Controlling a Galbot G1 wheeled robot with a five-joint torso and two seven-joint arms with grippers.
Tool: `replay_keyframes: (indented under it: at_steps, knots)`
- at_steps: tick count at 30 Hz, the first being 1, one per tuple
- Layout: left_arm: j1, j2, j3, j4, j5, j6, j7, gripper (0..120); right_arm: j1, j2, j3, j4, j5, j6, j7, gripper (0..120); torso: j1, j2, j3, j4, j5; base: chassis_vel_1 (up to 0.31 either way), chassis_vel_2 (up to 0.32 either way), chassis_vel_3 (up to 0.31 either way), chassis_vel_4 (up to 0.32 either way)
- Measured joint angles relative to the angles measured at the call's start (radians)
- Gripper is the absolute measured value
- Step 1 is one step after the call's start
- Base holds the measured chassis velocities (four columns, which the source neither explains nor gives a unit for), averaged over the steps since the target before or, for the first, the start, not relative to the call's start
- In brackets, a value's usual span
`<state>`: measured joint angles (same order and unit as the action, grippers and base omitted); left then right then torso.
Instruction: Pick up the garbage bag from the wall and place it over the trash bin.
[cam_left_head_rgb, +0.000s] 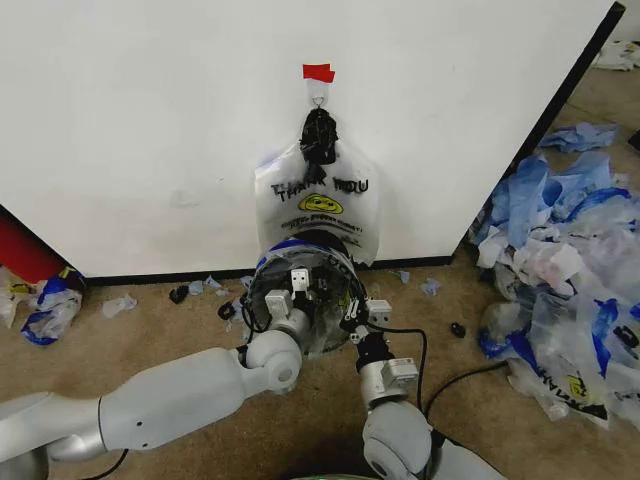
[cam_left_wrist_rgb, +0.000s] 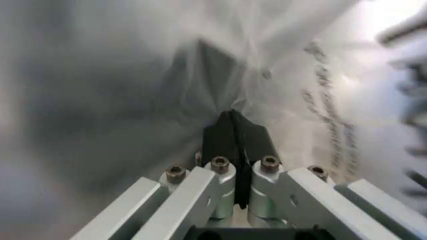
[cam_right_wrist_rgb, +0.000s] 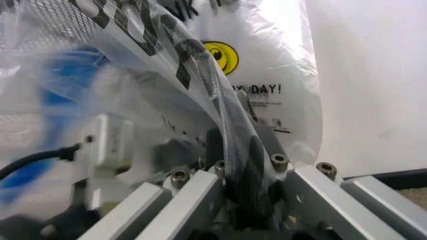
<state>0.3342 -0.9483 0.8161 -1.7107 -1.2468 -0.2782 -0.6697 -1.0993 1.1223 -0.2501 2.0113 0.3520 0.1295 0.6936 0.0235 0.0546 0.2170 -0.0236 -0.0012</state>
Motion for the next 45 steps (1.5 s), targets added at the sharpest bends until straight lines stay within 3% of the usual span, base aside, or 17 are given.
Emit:
replay_keyframes:
  at_steps: [10,25,32,45]
  knots:
    - [-0.045,-0.069,0.001,0.064,-0.004,-0.002,-0.057,0,-0.011,-0.011,-0.007,0.006,-0.002,0.006,-0.006,0,0.0,0.0,0.0,0.0002,0.0,0.0,0.0,0.0,0.0]
    - [-0.034,-0.077,-0.014,0.078,0.033,-0.004,-0.116,0,-0.01,-0.013,-0.012,0.007,-0.001,0.009,-0.011,0,0.0,0.0,0.0,0.0002,-0.0001,0.0,0.0,0.0,0.0]
    - [-0.013,-0.044,0.029,0.016,0.023,0.011,-0.104,0,-0.013,-0.015,-0.01,0.01,-0.001,0.009,-0.011,0,0.0,0.0,0.0,0.0001,0.0001,0.0,0.0,0.0,0.0]
    - [-0.014,-0.091,0.043,0.079,0.057,0.016,-0.115,0,-0.032,-0.018,-0.008,0.029,-0.002,0.009,-0.015,0,0.0,0.0,0.0,0.0001,0.0,0.0,0.0,0.0,0.0]
